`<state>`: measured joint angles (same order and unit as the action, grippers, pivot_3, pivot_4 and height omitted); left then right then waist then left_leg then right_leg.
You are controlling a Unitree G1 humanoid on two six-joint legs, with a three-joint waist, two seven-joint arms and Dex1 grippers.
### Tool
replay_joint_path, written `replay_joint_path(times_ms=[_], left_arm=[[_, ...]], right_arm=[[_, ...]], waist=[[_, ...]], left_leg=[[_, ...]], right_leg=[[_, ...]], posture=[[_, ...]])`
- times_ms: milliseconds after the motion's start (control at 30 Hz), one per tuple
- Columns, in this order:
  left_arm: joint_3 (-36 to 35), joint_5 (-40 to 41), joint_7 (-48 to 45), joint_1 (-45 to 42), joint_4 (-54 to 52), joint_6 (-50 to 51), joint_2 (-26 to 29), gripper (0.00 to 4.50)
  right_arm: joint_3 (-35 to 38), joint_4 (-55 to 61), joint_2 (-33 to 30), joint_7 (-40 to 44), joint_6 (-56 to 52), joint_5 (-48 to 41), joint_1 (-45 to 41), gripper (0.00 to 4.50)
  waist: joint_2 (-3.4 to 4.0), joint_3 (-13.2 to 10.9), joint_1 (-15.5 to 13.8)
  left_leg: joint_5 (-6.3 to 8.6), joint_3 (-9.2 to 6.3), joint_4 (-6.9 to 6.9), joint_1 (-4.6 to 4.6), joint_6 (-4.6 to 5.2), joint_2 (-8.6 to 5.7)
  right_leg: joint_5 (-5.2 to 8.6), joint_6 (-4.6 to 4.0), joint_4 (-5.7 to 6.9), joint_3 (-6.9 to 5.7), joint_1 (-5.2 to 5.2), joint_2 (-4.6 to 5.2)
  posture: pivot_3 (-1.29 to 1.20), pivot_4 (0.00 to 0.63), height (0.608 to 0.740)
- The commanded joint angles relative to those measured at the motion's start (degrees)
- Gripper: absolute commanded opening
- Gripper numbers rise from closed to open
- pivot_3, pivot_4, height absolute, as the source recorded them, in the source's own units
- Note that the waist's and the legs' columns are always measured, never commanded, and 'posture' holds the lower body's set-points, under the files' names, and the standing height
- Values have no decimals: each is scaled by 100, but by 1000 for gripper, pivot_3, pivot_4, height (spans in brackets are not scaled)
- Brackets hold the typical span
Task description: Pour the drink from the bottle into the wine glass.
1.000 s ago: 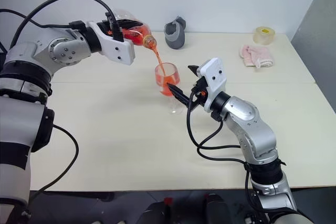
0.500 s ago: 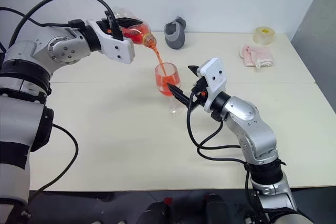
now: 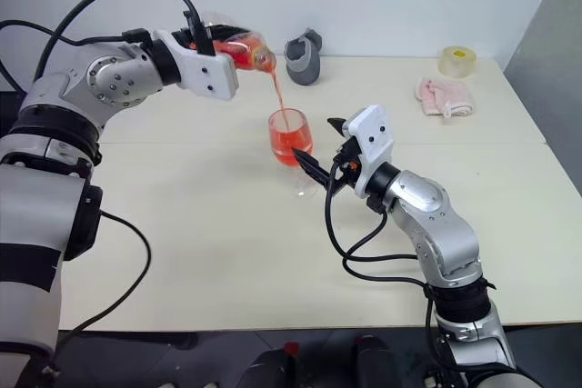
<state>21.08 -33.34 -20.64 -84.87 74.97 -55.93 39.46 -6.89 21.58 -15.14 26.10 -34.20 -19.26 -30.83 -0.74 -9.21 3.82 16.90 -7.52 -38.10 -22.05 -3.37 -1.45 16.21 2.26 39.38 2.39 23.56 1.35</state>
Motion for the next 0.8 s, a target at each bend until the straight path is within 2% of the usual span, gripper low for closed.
replay_joint_path(times_ms=[33, 300, 400, 500, 600, 700, 800], left_arm=[[-523, 751, -643, 27, -56, 178, -68, 1032], [-1361, 1873, -1656, 152, -204, 772, -332, 1032], [-1932, 2504, -1846, 153, -230, 1427, -462, 1032], [-2467, 3041, -1780, 258, -285, 2229, -518, 1032], [-2844, 3365, -1454, 580, -458, 2803, -529, 1032], [-3146, 3591, -947, 1053, -716, 3290, -543, 1032], [-3468, 3892, -482, 1879, -1191, 3717, -648, 1032]], right_arm=[[47, 253, -20, -9, 46, -25, -27, 4499], [70, 259, -50, -3, 32, -38, -31, 4499], [111, 306, -90, 80, 36, -119, 18, 4499], [195, 509, -227, 247, 3, -283, 157, 4499], [166, 780, -647, 604, 125, -302, 478, 4499], [243, 1005, -957, 898, 210, -461, 825, 4499], [327, 1176, -1210, 1238, 310, -646, 1175, 4499]], waist=[[0, 0, 14], [0, 0, 105], [0, 0, 115], [0, 0, 127], [0, 1, 133], [-1, 2, 128], [-1, 2, 120]], left_leg=[[0, 0, 0, 1, 0, 0], [0, -4, -1, 1, 0, 1], [0, -4, 0, 1, 0, 3], [0, -7, -3, 1, 0, 3], [0, -14, -3, 4, 0, 4], [0, -18, -3, 6, 0, 5], [0, -20, -5, 8, 0, 7]], right_leg=[[0, 0, 1, 0, 0, 0], [0, 0, 11, -2, 3, 0], [0, 0, 15, -2, 6, -1], [1, 1, 17, -1, 6, -1], [1, 1, 21, -1, 6, -1], [1, 2, 21, 1, 5, 0], [1, 2, 29, 5, 6, 0]], posture=[[0, 150, 740], [0, 150, 740], [0, 150, 740], [0, 150, 740], [0, 150, 740], [0, 150, 740], [0, 150, 740]])
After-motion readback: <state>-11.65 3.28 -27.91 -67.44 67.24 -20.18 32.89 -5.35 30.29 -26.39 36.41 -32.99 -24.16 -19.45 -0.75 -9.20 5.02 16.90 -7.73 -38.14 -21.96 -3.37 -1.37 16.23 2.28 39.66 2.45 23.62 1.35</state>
